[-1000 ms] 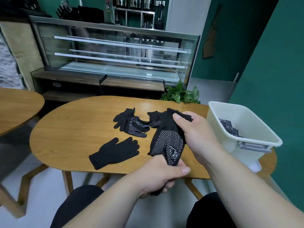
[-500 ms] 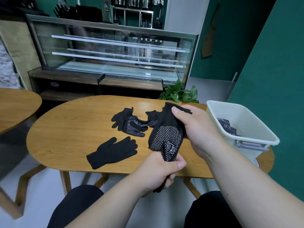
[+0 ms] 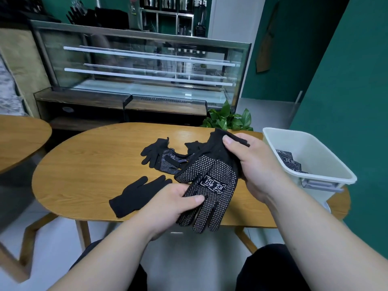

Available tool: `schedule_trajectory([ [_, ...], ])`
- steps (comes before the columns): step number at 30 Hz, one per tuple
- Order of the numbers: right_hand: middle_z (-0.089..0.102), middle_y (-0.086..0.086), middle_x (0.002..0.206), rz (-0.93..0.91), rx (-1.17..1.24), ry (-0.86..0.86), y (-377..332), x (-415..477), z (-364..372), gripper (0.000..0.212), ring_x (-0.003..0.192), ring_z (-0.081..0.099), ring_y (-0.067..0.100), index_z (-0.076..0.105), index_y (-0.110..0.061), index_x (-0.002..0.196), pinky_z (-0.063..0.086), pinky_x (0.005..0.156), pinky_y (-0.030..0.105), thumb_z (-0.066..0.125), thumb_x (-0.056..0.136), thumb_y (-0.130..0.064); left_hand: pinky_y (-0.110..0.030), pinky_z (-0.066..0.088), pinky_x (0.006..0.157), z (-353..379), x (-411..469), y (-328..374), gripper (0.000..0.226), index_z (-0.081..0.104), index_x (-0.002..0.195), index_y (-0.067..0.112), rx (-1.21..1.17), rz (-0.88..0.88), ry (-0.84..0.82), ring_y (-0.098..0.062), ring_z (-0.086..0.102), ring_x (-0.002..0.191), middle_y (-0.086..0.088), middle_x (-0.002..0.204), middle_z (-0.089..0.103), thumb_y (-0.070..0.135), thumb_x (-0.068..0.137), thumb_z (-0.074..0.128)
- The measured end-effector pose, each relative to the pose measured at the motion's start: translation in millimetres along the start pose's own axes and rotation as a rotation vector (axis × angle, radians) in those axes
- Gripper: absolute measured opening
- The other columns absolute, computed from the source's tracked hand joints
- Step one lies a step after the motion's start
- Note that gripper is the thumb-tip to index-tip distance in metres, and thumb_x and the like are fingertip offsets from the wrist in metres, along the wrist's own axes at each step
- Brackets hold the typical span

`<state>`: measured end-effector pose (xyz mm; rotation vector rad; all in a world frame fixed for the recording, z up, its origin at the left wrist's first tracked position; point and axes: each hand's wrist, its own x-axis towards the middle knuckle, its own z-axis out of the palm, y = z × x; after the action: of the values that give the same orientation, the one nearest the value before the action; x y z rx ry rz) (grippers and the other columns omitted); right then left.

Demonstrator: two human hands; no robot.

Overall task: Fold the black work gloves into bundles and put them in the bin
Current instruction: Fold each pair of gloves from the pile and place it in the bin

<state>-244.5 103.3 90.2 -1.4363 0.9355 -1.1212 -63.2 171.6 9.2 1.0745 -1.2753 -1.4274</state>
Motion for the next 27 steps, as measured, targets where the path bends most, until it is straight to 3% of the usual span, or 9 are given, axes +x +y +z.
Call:
schedule_trajectory([
  [2, 0.074, 0.011, 0.09, -0.003, 0.011, -0.012, -4, 0, -1, 0.016, 0.08, 0.069, 0.023, 0.073, -0.014, 0.093, 0.052, 0.071, 0.036, 0.064, 0.097, -0.026, -0.034, 0.055, 0.066, -11, -1, 1, 0.014, 0.071, 0.093, 0.006, 0.047, -0.039, -0.084, -0.028, 0.069, 0.074, -0.021, 0.088, 0.072, 0.002, 0.097, 0.058],
  [5, 0.073, 0.007, 0.085, -0.003, 0.013, -0.043, -11, 0, -4, 0.013, 0.077, 0.07, 0.02, 0.074, -0.017, 0.09, 0.052, 0.066, 0.032, 0.065, 0.096, -0.024, -0.027, 0.057, 0.061, -28, -1, 8, 0.023, 0.061, 0.119, 0.012, 0.215, -0.182, -0.238, -0.025, 0.073, 0.077, -0.018, 0.099, 0.074, 0.005, 0.097, 0.059],
  [7, 0.074, 0.008, 0.084, -0.012, -0.02, -0.061, -13, 1, -4, 0.01, 0.077, 0.07, 0.023, 0.074, -0.017, 0.089, 0.054, 0.068, 0.036, 0.067, 0.095, -0.023, -0.026, 0.055, 0.071, -43, 6, 15, 0.054, 0.056, 0.132, 0.017, 0.339, -0.207, -0.142, -0.023, 0.072, 0.088, -0.014, 0.107, 0.073, 0.001, 0.082, 0.068],
  [10, 0.075, 0.01, 0.083, -0.002, -0.07, -0.103, -12, -2, 0, 0.005, 0.076, 0.072, 0.024, 0.074, -0.016, 0.088, 0.058, 0.07, 0.041, 0.071, 0.091, -0.019, -0.038, 0.047, 0.091, -54, 19, 29, 0.079, 0.061, 0.13, 0.024, 0.138, -0.096, 0.013, -0.029, 0.061, 0.119, -0.006, 0.117, 0.071, 0.01, 0.052, 0.061],
  [13, 0.076, 0.013, 0.084, 0.034, -0.105, -0.133, -9, -4, 6, 0.008, 0.075, 0.071, 0.026, 0.073, -0.012, 0.089, 0.057, 0.075, 0.046, 0.075, 0.088, -0.02, -0.036, 0.048, 0.091, -31, 19, 51, 0.042, 0.065, 0.124, 0.023, 0.032, 0.092, -0.046, -0.022, 0.065, 0.108, -0.005, 0.12, 0.07, 0.034, 0.083, 0.062],
  [15, 0.075, 0.017, 0.087, 0.042, -0.124, -0.14, -8, -4, 9, 0.015, 0.078, 0.071, 0.028, 0.072, -0.009, 0.091, 0.056, 0.078, 0.051, 0.075, 0.089, -0.023, -0.03, 0.046, 0.074, -12, 19, 62, 0.017, 0.071, 0.092, 0.026, 0.104, 0.161, -0.003, -0.015, 0.062, 0.081, 0.001, 0.09, 0.07, 0.039, 0.096, 0.06],
  [17, 0.075, 0.017, 0.092, 0.028, -0.162, -0.141, -7, -4, 10, 0.022, 0.083, 0.072, 0.03, 0.073, -0.01, 0.092, 0.055, 0.084, 0.056, 0.071, 0.092, -0.032, -0.031, 0.037, 0.062, -5, 22, 65, 0.029, 0.062, 0.066, 0.025, 0.153, 0.199, 0.101, -0.014, 0.051, 0.064, 0.001, 0.068, 0.059, 0.033, 0.094, 0.066],
  [23, 0.069, 0.008, 0.088, 0.084, -0.057, -0.212, -3, -7, -1, 0.028, 0.074, 0.061, 0.02, 0.073, -0.013, 0.103, 0.045, 0.058, 0.03, 0.051, 0.103, -0.031, -0.045, 0.044, 0.083, -10, 28, 61, 0.027, 0.069, 0.096, 0.005, 0.109, 0.152, 0.178, -0.03, 0.064, 0.086, -0.026, 0.102, 0.071, 0.031, 0.087, 0.064],
  [27, 0.074, 0.017, 0.09, 0.046, -0.104, -0.139, 7, -6, -1, 0.026, 0.079, 0.067, 0.026, 0.076, -0.015, 0.096, 0.05, 0.072, 0.04, 0.057, 0.101, -0.032, -0.041, 0.046, 0.087, -6, 30, 60, 0.023, 0.071, 0.106, 0.01, 0.102, 0.101, 0.167, -0.028, 0.069, 0.095, -0.016, 0.106, 0.074, 0.021, 0.101, 0.052],
])
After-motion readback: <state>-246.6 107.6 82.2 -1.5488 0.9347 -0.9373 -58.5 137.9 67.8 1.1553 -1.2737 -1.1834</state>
